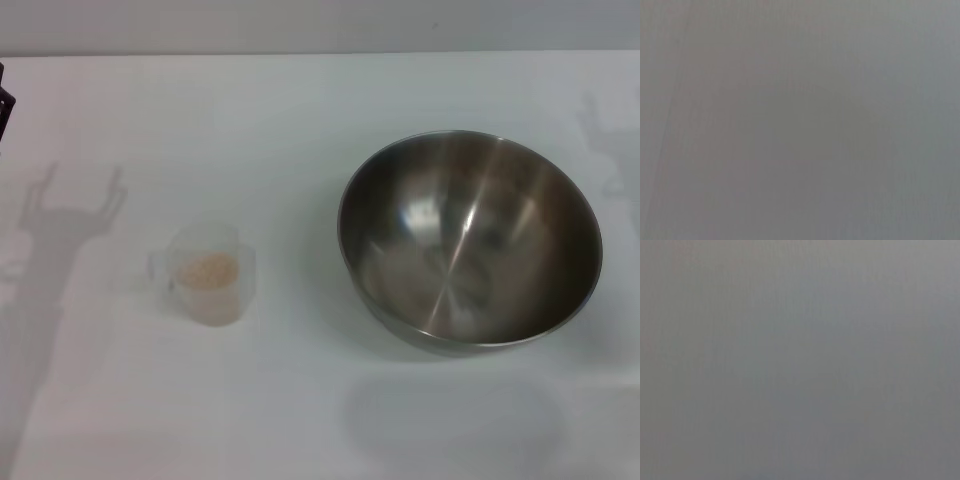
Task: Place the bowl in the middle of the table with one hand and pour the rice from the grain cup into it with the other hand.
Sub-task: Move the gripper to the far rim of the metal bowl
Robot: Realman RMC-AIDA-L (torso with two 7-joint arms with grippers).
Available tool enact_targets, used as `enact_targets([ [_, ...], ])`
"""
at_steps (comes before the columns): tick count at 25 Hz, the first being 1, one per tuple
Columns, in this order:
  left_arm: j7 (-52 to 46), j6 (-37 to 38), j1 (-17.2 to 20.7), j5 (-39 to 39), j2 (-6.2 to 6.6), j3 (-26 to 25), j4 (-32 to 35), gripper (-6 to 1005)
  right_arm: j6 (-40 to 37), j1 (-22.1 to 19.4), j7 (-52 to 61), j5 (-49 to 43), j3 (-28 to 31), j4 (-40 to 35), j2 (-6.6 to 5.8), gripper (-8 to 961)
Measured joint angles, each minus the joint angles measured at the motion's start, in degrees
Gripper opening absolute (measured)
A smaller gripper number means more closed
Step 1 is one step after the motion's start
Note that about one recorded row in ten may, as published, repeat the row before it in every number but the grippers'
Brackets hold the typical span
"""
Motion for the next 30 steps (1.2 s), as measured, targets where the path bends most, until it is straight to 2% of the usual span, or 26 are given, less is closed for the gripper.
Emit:
enact_targets([
  [9,0.2,-0.5,-0.5,0.0,0.00,0.0,0.0,830,-2.7,-1.7,-6.0,0.0,-0.1,-0.1,0.03,766],
  [13,0.2,-3.0,-0.5,-1.2,-0.15,-0.1,-0.5,829,-4.4,-2.4,-7.7,-2.7,-0.1,0.4,-0.16,765],
  [18,0.0,-3.2,-0.8,-2.0,-0.14,-0.1,-0.9,828,-5.3,-3.5,-17.4,-4.7,0.0,0.2,-0.19,765],
  [21,0.0,-3.8,-1.1,-2.1,-0.29,-0.1,-0.9,827,-3.3,-3.6,-20.5,-4.5,0.3,0.1,-0.17,765],
  [26,-0.3,-5.1,-1.7,-2.0,-0.36,0.4,-0.9,826,2.3,-3.2,-13.7,-4.2,3.6,-2.1,-0.94,766],
  [29,-0.4,-5.3,-2.0,-2.0,-0.36,0.6,-0.9,826,6.2,-3.9,-12.1,-4.5,4.4,-6.3,-1.49,766],
  [30,-0.4,-5.3,-2.1,-2.0,-0.35,0.9,-0.9,826,10.9,-5.3,-12.6,-4.5,4.4,-11.3,-1.80,766],
])
